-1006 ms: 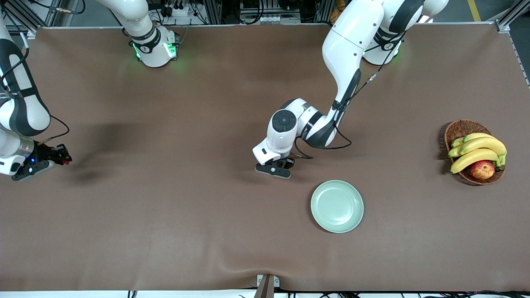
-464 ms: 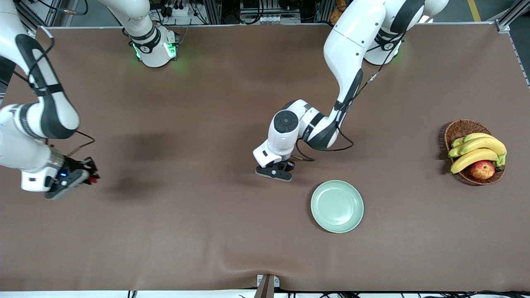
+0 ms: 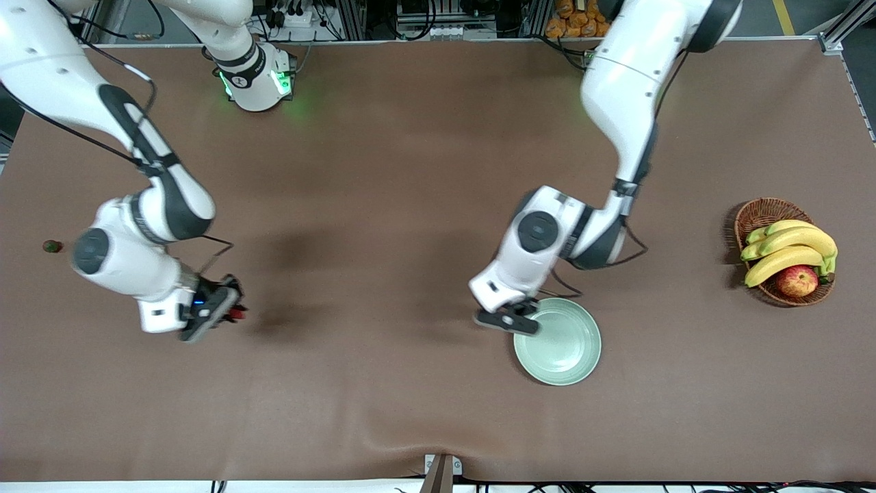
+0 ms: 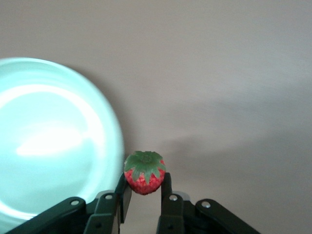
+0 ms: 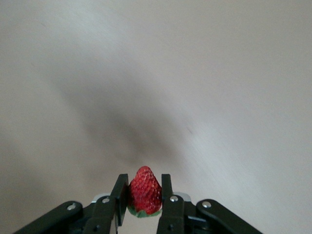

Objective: Collect all strawberries into plate
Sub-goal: 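Bring strawberries toward the plate with the left gripper and the right gripper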

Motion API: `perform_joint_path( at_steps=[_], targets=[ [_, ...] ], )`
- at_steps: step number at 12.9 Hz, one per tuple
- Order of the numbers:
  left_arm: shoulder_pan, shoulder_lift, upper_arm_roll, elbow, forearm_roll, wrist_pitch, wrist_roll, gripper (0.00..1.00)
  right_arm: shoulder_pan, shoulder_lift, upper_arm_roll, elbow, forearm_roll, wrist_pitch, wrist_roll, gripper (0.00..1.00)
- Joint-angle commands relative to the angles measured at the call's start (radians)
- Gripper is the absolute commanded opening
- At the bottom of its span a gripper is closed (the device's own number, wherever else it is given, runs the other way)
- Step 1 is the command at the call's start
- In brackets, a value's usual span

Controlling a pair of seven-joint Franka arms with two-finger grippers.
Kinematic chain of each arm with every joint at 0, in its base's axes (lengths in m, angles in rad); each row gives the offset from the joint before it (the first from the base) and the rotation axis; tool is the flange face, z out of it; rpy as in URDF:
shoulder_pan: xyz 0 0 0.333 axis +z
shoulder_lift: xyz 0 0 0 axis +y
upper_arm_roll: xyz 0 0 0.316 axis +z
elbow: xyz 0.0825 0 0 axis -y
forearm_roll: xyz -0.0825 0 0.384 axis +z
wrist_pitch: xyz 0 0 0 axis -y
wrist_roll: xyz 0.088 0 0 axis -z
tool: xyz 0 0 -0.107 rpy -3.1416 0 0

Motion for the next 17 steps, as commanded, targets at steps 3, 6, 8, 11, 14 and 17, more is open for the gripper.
perform_joint_path(
  at_steps=[3, 6, 8, 11, 14, 17],
  targets=[
    [0.117, -0.032, -0.012, -0.017, 0.017, -0.022, 0.121, 0.15, 0.190, 0.080, -0.006, 0.060, 0.018, 0.115, 0.003, 0.02],
    [0.151, -0.025, -0.012, -0.017, 0.016, -0.021, 0.138, 0.29, 0.315, 0.114, -0.008, 0.126, 0.092, 0.120, 0.024, 0.03],
    [0.159, -0.022, -0.011, -0.018, 0.016, -0.021, 0.137, 0.53, 0.426, 0.123, -0.018, 0.148, 0.162, 0.169, 0.023, 0.04],
    [0.168, -0.028, -0.012, -0.021, 0.007, -0.021, 0.125, 1.00, 0.591, 0.201, -0.112, 0.197, 0.218, 0.328, 0.030, 0.08],
    [0.168, -0.029, -0.012, -0.020, 0.005, -0.021, 0.124, 1.00, 0.679, 0.313, -0.118, 0.298, 0.234, 0.399, 0.029, 0.09],
    [0.170, -0.032, -0.012, -0.020, 0.005, -0.021, 0.131, 1.00, 0.719, 0.338, -0.153, 0.341, 0.234, 0.398, 0.030, 0.59]
  ],
)
